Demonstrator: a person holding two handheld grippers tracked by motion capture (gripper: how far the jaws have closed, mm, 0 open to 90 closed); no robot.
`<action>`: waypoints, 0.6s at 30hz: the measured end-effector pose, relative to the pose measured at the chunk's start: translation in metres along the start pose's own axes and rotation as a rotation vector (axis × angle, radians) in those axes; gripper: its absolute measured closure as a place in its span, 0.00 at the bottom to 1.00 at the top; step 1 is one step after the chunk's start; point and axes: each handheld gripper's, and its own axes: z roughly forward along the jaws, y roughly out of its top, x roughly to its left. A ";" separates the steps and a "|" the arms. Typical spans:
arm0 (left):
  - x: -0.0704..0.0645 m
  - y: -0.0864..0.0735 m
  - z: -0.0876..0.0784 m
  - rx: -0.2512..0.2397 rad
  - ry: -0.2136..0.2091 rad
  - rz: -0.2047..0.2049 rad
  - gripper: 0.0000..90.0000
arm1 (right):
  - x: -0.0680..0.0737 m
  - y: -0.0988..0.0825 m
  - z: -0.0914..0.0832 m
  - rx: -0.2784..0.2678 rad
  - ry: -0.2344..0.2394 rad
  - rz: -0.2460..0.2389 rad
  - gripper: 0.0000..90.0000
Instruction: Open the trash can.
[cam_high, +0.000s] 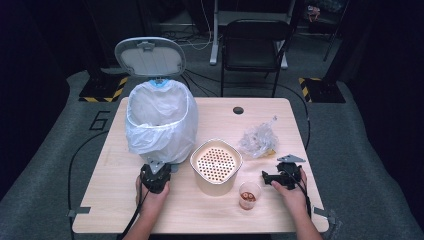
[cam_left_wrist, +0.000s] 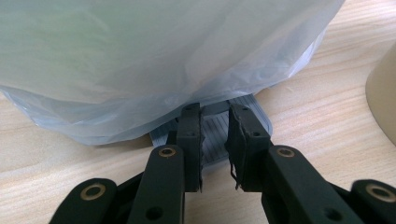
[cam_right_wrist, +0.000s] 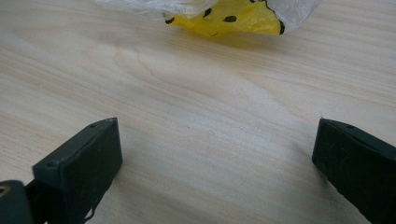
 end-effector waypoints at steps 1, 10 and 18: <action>0.001 0.000 0.000 0.005 0.001 0.010 0.83 | 0.000 0.000 0.000 -0.002 0.004 -0.001 0.02; 0.000 0.000 0.000 -0.001 0.003 0.003 0.83 | 0.002 0.002 -0.004 0.001 0.018 -0.019 0.16; 0.000 0.000 -0.001 0.011 0.000 0.013 0.83 | 0.002 0.012 -0.014 0.006 0.000 -0.023 0.19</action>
